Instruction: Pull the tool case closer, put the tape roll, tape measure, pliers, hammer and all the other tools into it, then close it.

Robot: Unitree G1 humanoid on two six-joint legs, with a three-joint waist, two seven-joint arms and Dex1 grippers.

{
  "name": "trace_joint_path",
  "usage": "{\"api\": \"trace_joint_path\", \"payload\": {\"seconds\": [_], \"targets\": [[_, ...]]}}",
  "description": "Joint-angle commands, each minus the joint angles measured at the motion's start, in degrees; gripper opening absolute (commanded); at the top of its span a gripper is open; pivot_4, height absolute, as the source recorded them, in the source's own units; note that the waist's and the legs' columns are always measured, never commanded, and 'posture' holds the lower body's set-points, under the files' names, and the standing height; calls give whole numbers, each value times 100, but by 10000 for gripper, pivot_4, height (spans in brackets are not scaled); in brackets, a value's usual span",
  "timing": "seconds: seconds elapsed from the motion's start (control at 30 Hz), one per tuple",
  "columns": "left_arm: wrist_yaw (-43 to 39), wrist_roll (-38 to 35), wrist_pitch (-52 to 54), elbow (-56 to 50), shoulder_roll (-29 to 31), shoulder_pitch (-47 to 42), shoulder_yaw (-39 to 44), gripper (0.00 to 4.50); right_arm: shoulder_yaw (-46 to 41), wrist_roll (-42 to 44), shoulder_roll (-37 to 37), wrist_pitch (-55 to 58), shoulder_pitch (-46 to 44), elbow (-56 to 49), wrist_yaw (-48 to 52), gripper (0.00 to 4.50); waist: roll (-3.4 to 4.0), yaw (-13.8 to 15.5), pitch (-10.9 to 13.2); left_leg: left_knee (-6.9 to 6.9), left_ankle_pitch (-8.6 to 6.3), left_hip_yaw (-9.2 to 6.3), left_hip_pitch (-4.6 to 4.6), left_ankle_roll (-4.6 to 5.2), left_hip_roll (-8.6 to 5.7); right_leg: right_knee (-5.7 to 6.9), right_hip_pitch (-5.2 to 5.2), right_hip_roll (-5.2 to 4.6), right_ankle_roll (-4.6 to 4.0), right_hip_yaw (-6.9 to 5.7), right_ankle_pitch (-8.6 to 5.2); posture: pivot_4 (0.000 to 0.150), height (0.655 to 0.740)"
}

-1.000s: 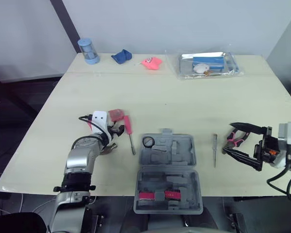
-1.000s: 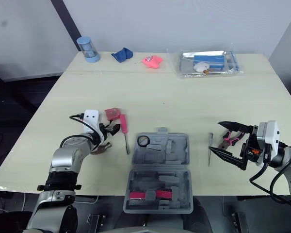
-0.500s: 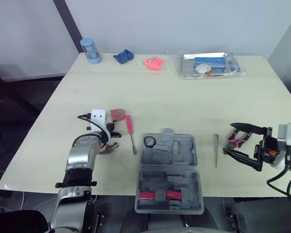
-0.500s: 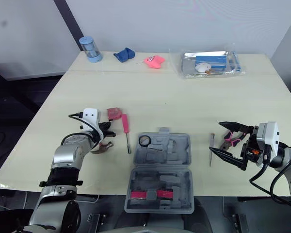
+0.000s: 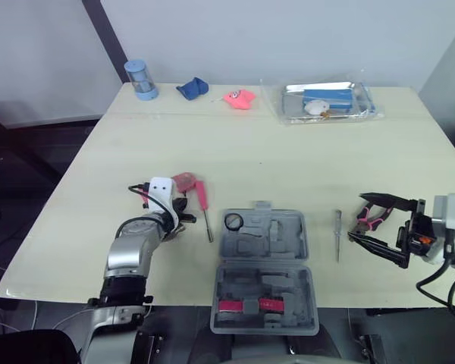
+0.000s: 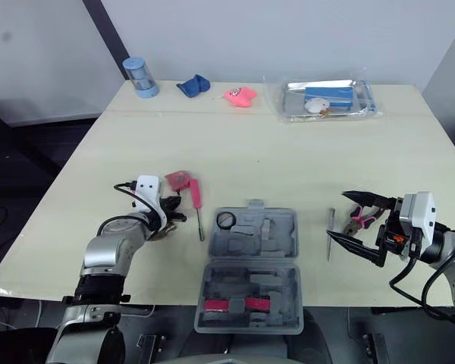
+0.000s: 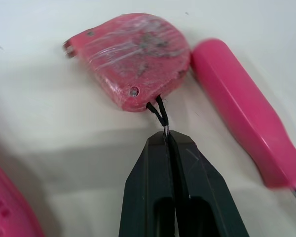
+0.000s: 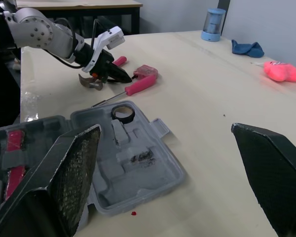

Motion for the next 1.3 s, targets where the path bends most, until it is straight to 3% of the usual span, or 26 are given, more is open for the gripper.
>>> {"api": "trace_joint_path", "payload": {"seconds": [0.03,0.67,1.3], "targets": [[-128,-85,320,-381,36,274,-119,1045,-70,68,-2,-64,6,-115,-30,45000,0,-5,0,0,0,0,0,0,0,0,0,0,0,0,0,1500,7400],[-326,-388,1292,-2010,186,1599,-196,1045,-81,93,-5,-76,123,-247,-123,45000,6,-30,-3,-2,-1,1,11,2,1,-5,13,0,0,0,-1,1500,7400],[-855,-939,1608,-2957,1106,2905,296,1045,-121,124,-22,-60,196,-262,-144,45000,22,-55,-13,-9,-2,5,15,2,5,-8,14,2,-2,4,-2,1500,7400]]}}
